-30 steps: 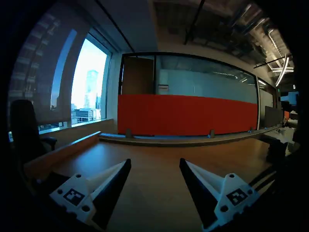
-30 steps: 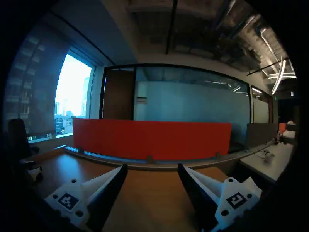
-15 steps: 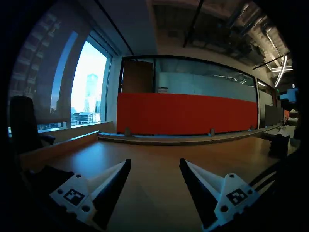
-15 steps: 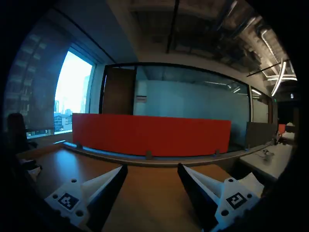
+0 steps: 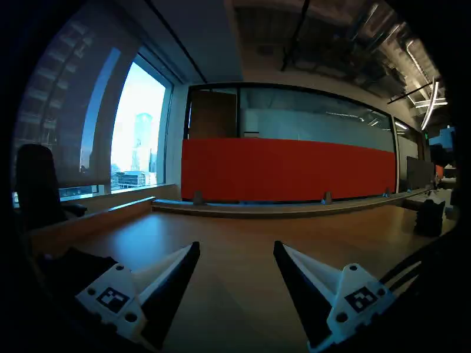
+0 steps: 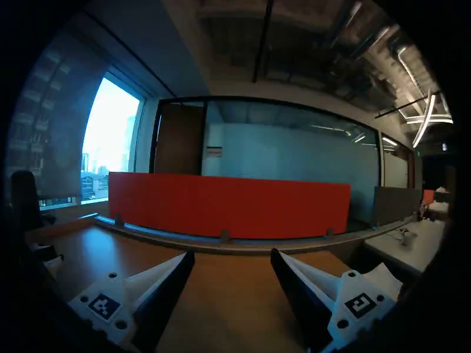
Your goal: Fold towel
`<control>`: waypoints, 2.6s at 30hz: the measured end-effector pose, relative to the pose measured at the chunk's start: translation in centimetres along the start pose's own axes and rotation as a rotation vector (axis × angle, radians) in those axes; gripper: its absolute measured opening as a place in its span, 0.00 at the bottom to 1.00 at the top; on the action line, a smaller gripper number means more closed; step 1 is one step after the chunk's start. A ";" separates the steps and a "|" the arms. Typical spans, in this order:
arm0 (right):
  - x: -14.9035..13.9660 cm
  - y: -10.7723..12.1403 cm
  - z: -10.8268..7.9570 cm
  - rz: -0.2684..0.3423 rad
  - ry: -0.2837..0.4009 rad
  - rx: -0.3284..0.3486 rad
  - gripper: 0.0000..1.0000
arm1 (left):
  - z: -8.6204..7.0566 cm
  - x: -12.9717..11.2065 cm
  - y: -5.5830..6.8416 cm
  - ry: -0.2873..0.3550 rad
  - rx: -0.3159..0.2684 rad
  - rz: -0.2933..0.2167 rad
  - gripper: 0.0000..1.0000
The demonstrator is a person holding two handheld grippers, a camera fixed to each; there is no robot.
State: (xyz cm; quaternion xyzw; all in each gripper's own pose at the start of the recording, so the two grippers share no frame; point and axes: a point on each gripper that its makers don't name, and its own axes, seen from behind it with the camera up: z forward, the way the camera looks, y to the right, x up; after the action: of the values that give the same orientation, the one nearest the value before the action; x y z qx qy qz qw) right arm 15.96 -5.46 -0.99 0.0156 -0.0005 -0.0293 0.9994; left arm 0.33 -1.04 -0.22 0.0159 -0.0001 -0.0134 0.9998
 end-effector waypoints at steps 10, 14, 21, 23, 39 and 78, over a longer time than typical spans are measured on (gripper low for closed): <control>-0.3 0.1 0.1 0.000 -0.001 0.001 1.00 | 0.3 -0.3 0.4 0.001 -0.007 0.022 0.93; -0.5 0.2 0.2 0.000 -0.005 -0.001 1.00 | 0.4 -0.3 0.3 0.001 -0.008 0.022 0.93; -0.7 0.6 0.2 0.000 -0.006 -0.003 1.00 | 0.3 -0.3 0.5 0.001 -0.012 0.027 0.93; -0.8 0.8 0.2 -0.001 -0.008 -0.007 1.00 | 0.3 -0.3 0.5 0.001 -0.012 0.027 0.93; -0.4 4.3 0.1 0.026 0.028 -0.050 1.00 | 0.3 -0.3 0.4 0.000 -0.011 0.027 0.93; -13.1 4.7 0.9 0.120 0.034 -0.010 1.00 | 0.3 -0.3 0.4 0.000 -0.011 0.027 0.93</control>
State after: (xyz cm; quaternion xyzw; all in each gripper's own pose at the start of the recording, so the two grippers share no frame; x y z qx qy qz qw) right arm 3.15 -0.08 0.04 0.0110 0.0158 0.0310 0.9993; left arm 0.03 -0.62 0.11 0.0104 -0.0001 0.0000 0.9999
